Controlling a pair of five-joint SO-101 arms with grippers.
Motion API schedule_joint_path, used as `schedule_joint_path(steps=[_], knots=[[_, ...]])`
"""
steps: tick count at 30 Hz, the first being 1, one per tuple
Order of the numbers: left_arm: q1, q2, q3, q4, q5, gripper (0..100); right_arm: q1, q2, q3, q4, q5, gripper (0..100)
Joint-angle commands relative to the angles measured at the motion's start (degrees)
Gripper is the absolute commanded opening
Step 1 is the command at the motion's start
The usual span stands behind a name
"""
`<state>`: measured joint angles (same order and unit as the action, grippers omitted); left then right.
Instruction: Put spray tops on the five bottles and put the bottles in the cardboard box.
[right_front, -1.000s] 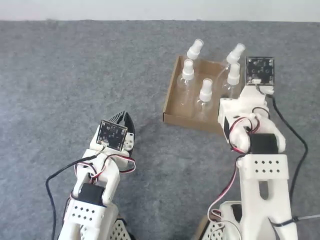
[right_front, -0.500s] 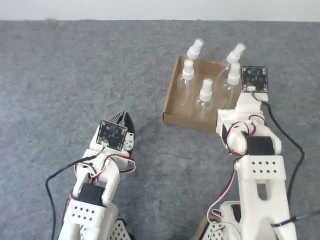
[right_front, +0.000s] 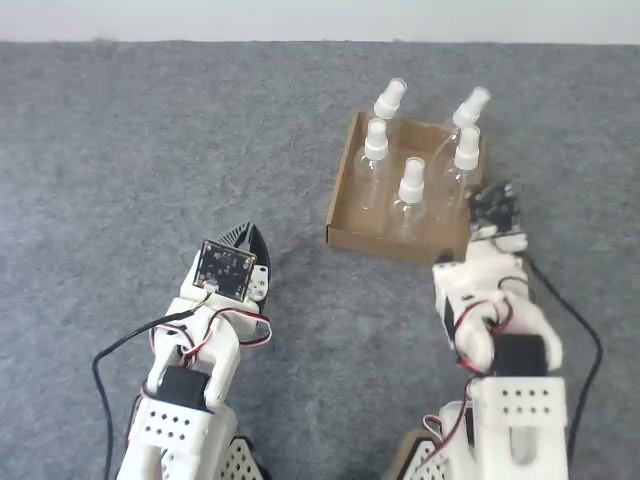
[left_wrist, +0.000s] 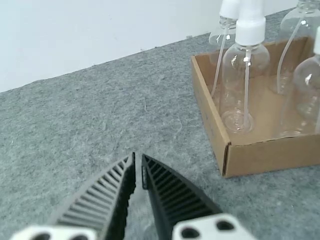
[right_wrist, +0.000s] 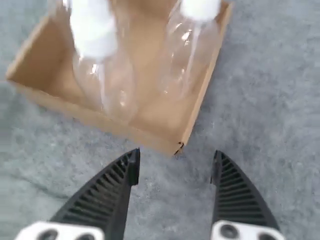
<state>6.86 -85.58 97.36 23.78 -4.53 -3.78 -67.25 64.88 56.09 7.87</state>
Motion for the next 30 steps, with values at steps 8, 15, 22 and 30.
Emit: schedule_joint_path(steps=[8, 15, 22, 30], knots=[[0.18, -0.79, -0.48, 0.44, -0.44, 1, 0.4, -19.82, 16.18, -4.62, 4.48, 18.4], [0.18, -0.62, -0.48, 0.53, -0.26, 1, 5.67, -27.74, 23.74, -4.7, 4.48, 18.4], [0.18, -0.53, -0.48, 0.53, -0.26, 1, 10.07, -34.95, 31.74, -3.74, 4.48, 18.4], [0.18, -0.62, -0.48, 0.53, -0.44, 1, 9.19, -36.53, 31.56, 11.82, 4.4, 18.4]])
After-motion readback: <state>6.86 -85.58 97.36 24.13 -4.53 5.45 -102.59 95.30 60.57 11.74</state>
